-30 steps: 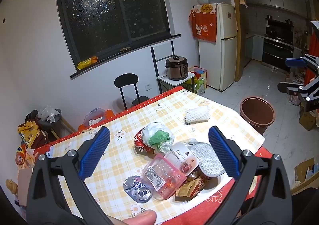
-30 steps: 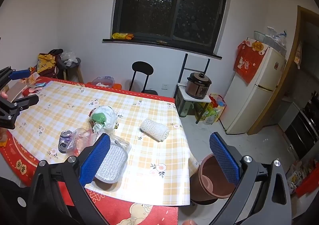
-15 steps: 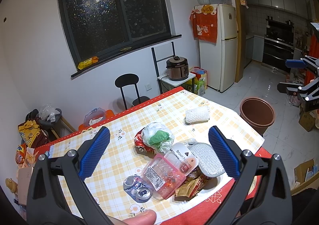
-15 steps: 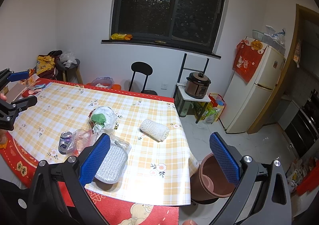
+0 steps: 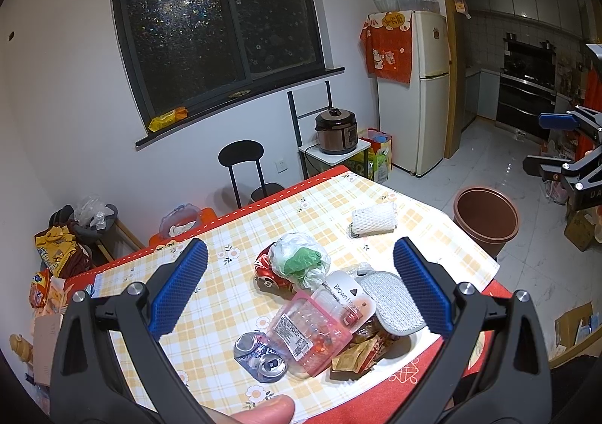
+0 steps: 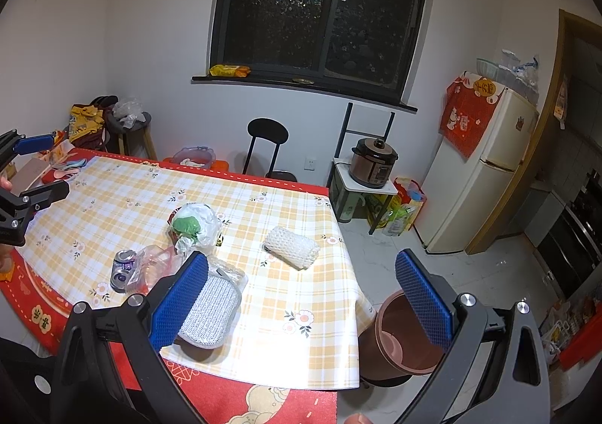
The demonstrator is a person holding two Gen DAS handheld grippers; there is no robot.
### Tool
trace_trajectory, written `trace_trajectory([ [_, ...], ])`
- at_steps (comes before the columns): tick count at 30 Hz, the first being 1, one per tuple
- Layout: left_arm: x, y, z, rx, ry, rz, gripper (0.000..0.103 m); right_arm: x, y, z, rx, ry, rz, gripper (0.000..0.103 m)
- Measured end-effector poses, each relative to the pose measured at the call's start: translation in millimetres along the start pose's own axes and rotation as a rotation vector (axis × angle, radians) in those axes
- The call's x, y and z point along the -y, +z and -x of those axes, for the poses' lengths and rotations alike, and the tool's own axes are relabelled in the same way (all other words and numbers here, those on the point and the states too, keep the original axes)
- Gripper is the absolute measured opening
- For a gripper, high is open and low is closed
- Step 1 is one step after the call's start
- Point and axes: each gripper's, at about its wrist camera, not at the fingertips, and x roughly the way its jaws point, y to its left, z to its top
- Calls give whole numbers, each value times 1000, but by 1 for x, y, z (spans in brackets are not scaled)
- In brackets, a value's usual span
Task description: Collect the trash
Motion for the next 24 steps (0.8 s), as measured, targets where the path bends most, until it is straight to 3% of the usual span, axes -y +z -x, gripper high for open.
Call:
trace_trajectory([
  [24,-1,0,-1,0,2,7,98,-2,0,-1,-1,-2,3,98],
])
